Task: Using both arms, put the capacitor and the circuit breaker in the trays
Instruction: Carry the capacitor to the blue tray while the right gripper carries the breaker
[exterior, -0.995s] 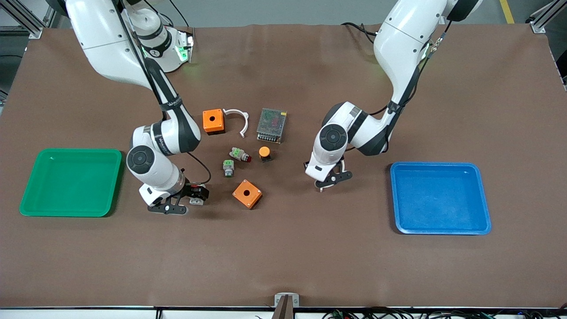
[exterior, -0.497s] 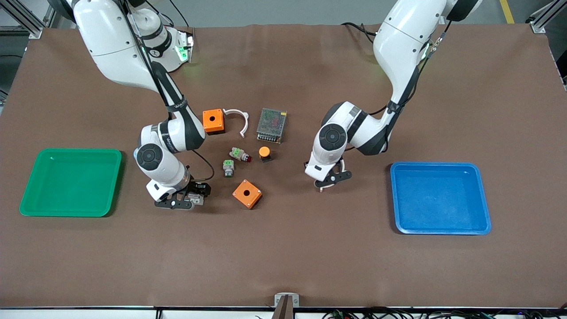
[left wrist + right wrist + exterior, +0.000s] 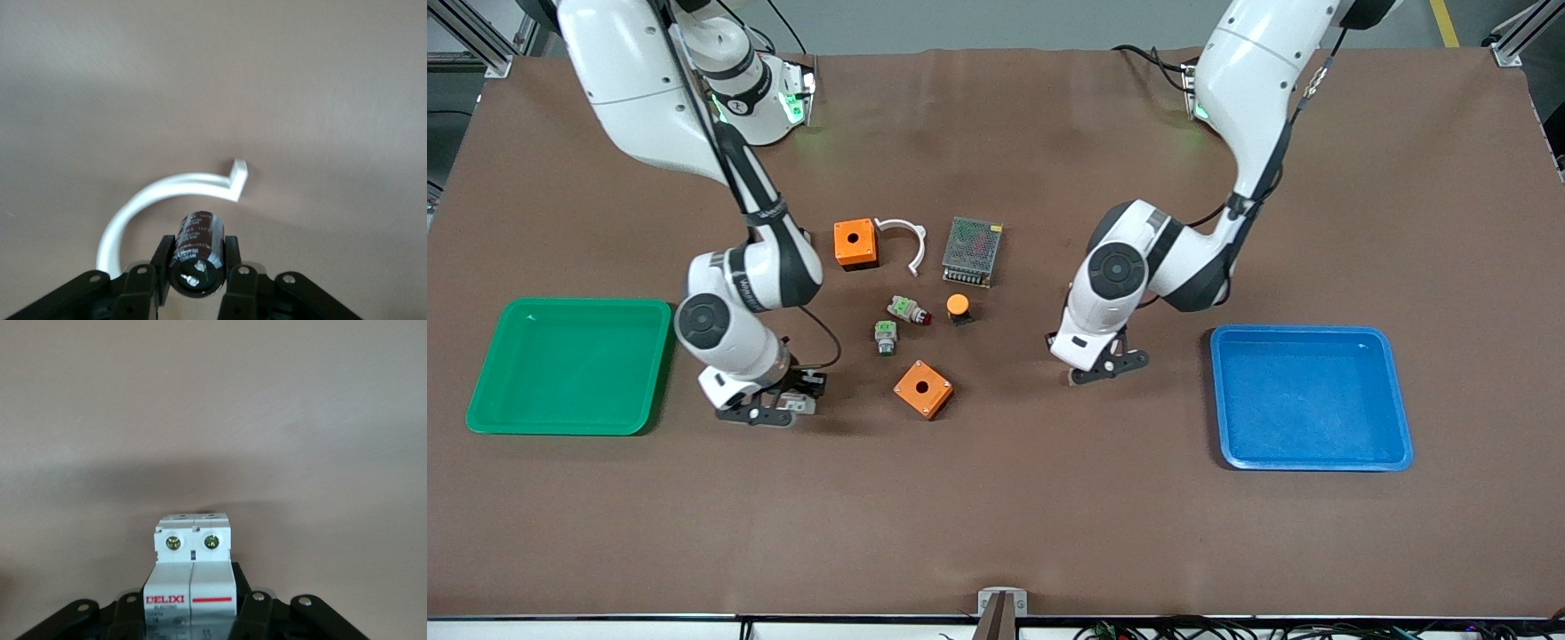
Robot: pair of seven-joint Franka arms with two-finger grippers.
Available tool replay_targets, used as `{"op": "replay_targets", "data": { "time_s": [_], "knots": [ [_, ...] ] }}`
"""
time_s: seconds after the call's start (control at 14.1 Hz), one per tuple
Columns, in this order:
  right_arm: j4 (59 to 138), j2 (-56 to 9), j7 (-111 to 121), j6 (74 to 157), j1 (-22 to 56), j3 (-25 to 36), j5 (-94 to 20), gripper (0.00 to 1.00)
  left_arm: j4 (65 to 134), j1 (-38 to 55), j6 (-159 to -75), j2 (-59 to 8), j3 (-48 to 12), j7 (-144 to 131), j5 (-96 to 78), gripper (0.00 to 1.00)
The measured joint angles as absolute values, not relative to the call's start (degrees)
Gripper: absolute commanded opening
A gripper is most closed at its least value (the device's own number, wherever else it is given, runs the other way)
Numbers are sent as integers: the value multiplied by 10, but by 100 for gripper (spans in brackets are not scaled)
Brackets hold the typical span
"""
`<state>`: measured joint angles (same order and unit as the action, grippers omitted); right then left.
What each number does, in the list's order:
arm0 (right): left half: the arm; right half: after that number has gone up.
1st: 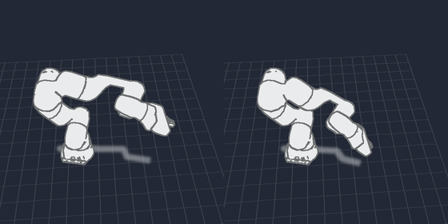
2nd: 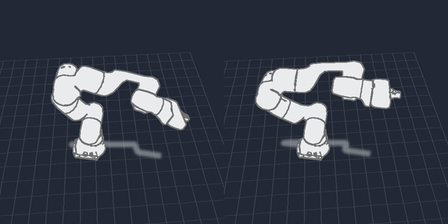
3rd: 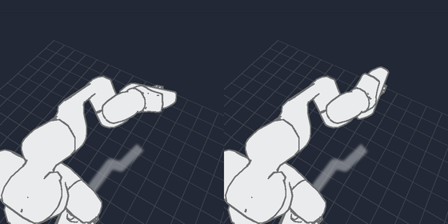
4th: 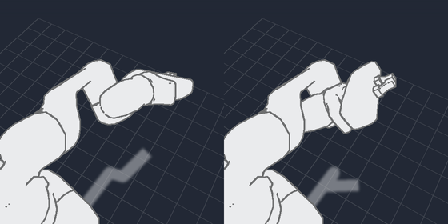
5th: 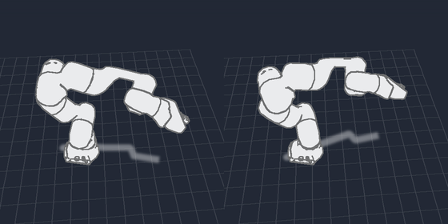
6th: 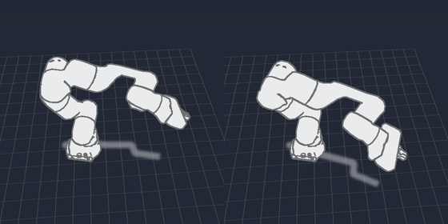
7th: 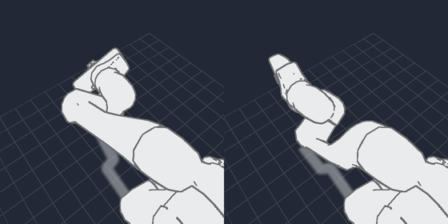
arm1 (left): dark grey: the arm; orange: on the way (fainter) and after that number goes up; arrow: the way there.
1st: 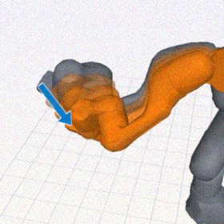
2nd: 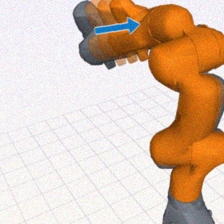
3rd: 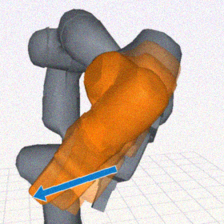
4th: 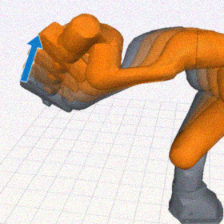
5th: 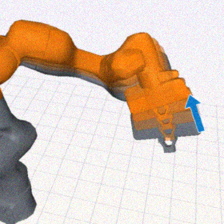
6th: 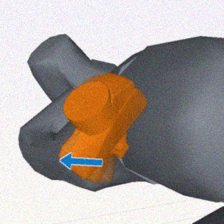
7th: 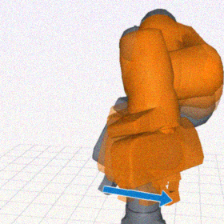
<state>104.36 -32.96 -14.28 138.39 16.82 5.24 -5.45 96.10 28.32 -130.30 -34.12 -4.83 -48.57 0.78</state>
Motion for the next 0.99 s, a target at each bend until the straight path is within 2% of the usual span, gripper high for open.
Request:
{"op": "replay_targets", "data": {
  "time_s": [0.21,0.43,0.78,0.99],
  "knots": [
    [1018,-290,-56,1305,89,57,-54,0,961,222,-1265,-305,-47,-432,9,6],
    [1024,-269,44,1291,-2,61,-54,0,962,158,-1237,-290,-46,-369,10,6],
    [1080,-263,161,1336,-125,63,-38,0,970,59,-1228,-288,-45,-232,23,6],
    [1102,-263,187,1373,-172,63,-16,0,983,9,-1228,-292,-45,-178,50,6]
  ]
}}
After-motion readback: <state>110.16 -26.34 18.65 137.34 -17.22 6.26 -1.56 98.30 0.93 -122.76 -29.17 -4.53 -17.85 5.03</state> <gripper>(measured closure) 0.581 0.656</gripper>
